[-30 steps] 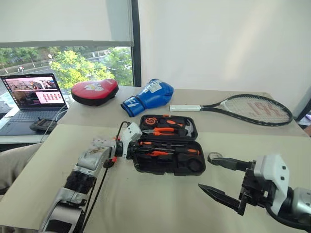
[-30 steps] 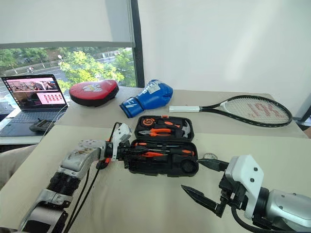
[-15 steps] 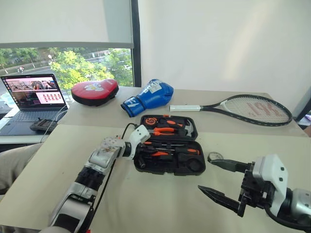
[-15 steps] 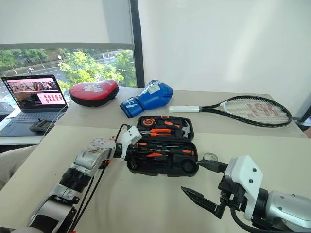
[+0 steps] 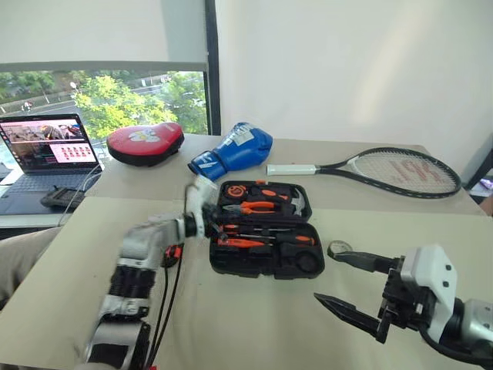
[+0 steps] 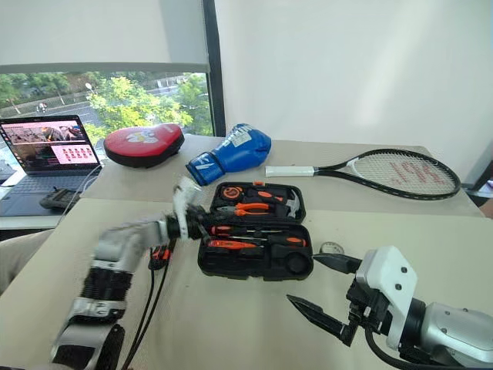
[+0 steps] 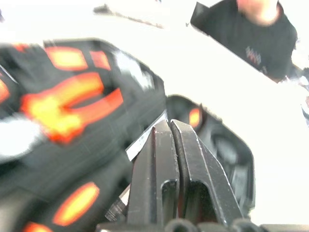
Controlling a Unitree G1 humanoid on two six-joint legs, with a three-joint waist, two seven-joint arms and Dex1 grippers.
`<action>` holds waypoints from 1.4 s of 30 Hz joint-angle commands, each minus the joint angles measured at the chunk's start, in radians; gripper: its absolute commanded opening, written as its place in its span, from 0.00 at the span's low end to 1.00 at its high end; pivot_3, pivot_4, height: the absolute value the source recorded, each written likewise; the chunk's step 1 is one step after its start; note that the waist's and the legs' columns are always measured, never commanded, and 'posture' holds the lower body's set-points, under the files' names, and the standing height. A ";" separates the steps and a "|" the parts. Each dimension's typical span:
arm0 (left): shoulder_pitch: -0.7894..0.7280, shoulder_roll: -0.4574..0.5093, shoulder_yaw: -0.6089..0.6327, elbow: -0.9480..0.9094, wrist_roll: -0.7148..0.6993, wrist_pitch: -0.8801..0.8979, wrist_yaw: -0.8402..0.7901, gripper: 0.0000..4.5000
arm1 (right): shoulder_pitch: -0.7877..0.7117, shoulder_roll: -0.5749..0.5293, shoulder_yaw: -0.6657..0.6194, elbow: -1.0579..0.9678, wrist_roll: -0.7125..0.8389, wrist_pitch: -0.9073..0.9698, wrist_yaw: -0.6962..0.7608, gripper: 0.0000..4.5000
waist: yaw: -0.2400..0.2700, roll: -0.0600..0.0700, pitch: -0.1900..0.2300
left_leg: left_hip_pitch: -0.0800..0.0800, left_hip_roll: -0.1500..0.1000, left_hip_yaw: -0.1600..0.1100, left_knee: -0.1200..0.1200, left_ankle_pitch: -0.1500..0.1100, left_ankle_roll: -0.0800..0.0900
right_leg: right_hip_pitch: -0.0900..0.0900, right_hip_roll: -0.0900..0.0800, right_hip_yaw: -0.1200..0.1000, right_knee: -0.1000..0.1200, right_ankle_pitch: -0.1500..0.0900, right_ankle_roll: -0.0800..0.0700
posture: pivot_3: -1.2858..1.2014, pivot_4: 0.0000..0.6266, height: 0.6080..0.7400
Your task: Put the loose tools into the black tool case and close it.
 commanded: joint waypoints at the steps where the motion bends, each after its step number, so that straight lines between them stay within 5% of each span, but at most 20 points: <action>1: 0.051 0.020 0.075 -0.153 0.022 0.046 0.185 0.36 | -0.049 -0.007 0.027 0.032 -0.006 -0.040 0.034 1.00 | 0.001 0.000 0.000 | 0.000 0.000 0.000 0.000 0.000 0.000 | 0.000 0.003 0.000 0.000 0.000 0.000 | 0.52 0.24 1.00; 9: 0.188 0.047 0.059 -0.365 0.181 0.242 0.536 0.99 | -0.160 -0.021 0.111 0.131 -0.045 -0.060 0.109 1.00 | 0.005 -0.002 0.001 | 0.001 -0.001 0.000 0.000 0.000 0.001 | 0.001 0.004 0.000 0.000 0.001 -0.001 | 0.52 0.24 1.00; 10: 0.213 0.035 0.050 -0.389 0.185 0.276 0.561 0.99 | -0.171 -0.023 0.117 0.141 -0.048 -0.061 0.119 1.00 | 0.005 -0.002 0.001 | 0.001 -0.001 0.000 0.000 0.000 0.000 | 0.001 0.004 -0.001 0.000 0.000 -0.001 | 0.52 0.24 1.00; 19: 0.360 -0.038 0.013 -0.379 0.251 0.311 0.694 0.99 | -0.194 -0.038 0.101 0.159 -0.052 -0.052 0.168 1.00 | 0.006 -0.004 0.002 | 0.000 0.000 0.000 -0.001 0.000 -0.001 | -0.001 0.002 0.000 0.001 0.001 -0.002 | 0.52 0.24 1.00; 28: 0.396 -0.097 0.088 -0.365 0.189 0.114 0.628 0.40 | -0.164 -0.033 0.073 0.133 -0.048 -0.042 0.156 1.00 | 0.011 -0.002 0.001 | 0.000 0.000 -0.001 -0.003 -0.001 -0.001 | -0.002 -0.003 0.001 0.001 0.002 -0.003 | 0.52 0.24 1.00; 32: 0.325 -0.065 0.146 -0.345 0.033 -0.014 0.413 0.40 | -0.152 -0.024 0.069 0.119 -0.043 -0.040 0.132 1.00 | 0.011 -0.003 0.002 | -0.003 0.000 -0.001 -0.002 0.000 -0.002 | -0.005 -0.003 0.001 0.001 0.002 -0.004 | 0.52 0.24 1.00; 35: 0.200 0.144 -0.072 -0.287 -0.037 -0.050 -0.041 0.40 | -0.113 -0.011 0.049 0.109 -0.053 -0.047 0.124 1.00 | 0.012 -0.004 0.002 | -0.004 0.000 -0.001 -0.002 0.002 -0.003 | -0.005 -0.002 -0.001 0.001 0.001 -0.005 | 0.52 0.24 1.00; 38: 0.097 0.276 -0.306 -0.161 0.084 -0.264 -0.330 0.40 | -0.090 -0.001 0.034 0.103 -0.061 -0.052 0.112 1.00 | 0.012 0.001 0.000 | -0.003 -0.001 0.000 -0.002 0.003 -0.004 | -0.004 0.007 -0.004 0.001 -0.001 -0.009 | 0.52 0.24 1.00; 42: -0.022 0.271 -0.484 0.082 0.251 -0.601 -0.508 0.40 | -0.059 0.005 0.005 0.087 -0.065 -0.052 0.099 1.00 | 0.001 0.005 -0.002 | 0.000 -0.004 0.005 -0.002 0.000 0.002 | -0.001 0.004 0.001 -0.002 -0.003 -0.012 | 0.52 0.24 1.00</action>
